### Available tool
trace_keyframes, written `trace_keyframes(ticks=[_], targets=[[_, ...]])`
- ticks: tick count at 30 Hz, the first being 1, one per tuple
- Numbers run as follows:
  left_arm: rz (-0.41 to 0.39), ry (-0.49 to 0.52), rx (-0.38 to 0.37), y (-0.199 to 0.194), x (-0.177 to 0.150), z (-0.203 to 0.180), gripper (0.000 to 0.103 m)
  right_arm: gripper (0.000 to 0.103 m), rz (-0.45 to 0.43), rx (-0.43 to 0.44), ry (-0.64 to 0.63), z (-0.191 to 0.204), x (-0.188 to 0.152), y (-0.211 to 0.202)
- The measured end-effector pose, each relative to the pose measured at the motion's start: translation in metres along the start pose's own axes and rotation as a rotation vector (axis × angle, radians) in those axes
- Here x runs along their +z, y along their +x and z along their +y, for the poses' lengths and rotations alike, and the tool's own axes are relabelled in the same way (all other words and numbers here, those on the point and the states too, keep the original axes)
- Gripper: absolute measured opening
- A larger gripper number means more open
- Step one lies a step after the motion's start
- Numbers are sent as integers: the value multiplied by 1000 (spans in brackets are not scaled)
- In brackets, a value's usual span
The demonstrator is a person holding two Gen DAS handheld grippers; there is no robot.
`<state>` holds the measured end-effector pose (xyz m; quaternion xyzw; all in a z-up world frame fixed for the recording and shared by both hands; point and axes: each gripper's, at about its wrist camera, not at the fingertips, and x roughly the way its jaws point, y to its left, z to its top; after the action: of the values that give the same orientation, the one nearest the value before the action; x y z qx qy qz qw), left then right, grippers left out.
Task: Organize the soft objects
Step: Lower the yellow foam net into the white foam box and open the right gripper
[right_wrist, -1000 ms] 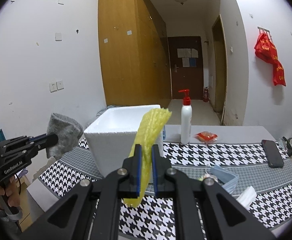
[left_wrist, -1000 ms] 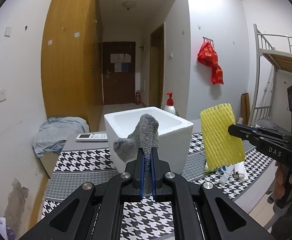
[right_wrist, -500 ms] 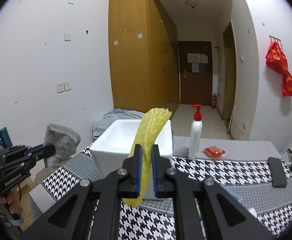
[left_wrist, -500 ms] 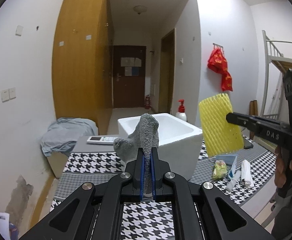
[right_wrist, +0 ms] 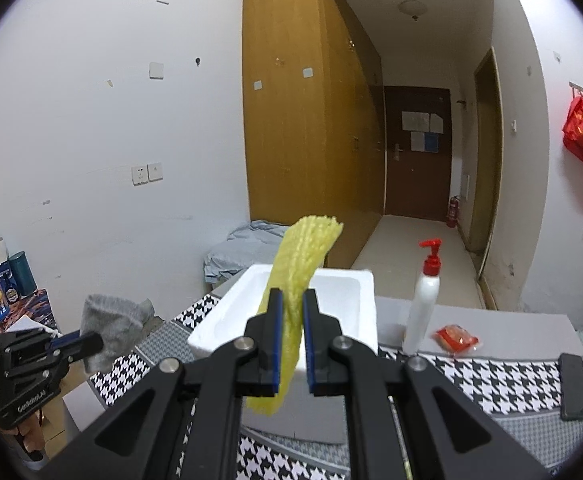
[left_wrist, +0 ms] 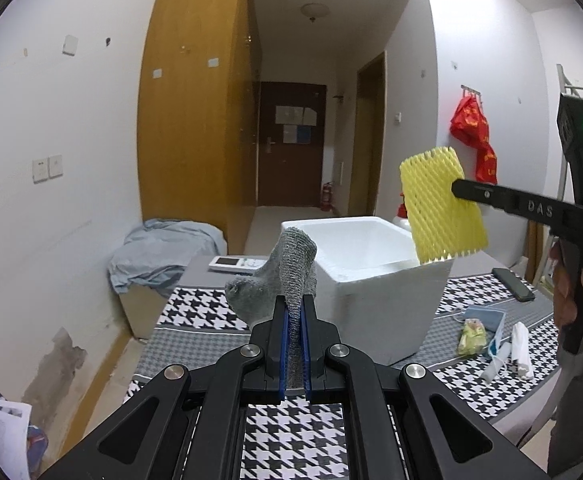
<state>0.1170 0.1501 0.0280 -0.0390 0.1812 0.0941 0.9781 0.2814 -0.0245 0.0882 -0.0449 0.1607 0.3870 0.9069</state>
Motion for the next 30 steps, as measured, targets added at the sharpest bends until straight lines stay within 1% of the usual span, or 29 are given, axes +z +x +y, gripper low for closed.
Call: trace_keyframes(ticks=[10, 23, 30], targets=[[15, -10, 22, 6, -1, 6, 6, 12, 21, 8, 6, -4, 13, 28], [19, -27, 32, 8, -2, 10, 6, 12, 119, 3, 7, -7, 16, 73], [20, -37, 22, 10, 1, 12, 6, 12, 165, -8, 18, -13, 14, 87]])
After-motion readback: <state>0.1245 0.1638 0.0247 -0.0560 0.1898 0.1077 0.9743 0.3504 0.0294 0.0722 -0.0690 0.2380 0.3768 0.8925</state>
